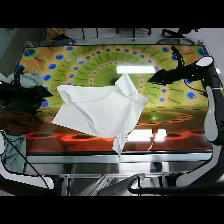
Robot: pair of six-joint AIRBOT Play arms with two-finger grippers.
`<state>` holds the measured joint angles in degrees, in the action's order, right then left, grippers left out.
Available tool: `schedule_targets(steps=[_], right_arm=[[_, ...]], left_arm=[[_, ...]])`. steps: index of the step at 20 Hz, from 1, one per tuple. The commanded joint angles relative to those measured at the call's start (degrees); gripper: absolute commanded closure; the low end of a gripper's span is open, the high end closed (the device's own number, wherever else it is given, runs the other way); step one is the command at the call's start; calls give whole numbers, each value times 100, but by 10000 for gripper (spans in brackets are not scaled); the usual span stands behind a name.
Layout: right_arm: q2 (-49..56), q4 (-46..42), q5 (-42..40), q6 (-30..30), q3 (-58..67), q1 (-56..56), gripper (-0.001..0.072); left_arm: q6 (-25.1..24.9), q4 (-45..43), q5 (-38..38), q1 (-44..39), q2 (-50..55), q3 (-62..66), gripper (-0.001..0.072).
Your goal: Fold the shirts.
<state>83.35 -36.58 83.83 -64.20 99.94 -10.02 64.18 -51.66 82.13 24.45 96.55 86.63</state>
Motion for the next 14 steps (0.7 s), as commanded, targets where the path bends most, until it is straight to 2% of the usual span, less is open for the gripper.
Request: schedule_targets(steps=[1, 4, 7, 11, 14], right_arm=[[-649, -227, 310, -203, -1220, -225, 425], [-1453, -573, -118, -227, -2743, -236, 425], [-2243, -568, -649, -201, -4052, -225, 422], [-2841, -562, -911, -203, -5141, -223, 417], [-2918, -428, -1093, -192, -5681, -146, 411]], left_arm=[[-435, 7, -166, 409, 17, -909, 1], [-763, 11, -748, 472, 17, -1591, 1], [-874, 20, -1043, 400, 20, -2013, 1], [-1036, 28, -1001, 142, 20, -2223, 2], [-1038, 76, -1167, -168, 160, -2218, 7]])
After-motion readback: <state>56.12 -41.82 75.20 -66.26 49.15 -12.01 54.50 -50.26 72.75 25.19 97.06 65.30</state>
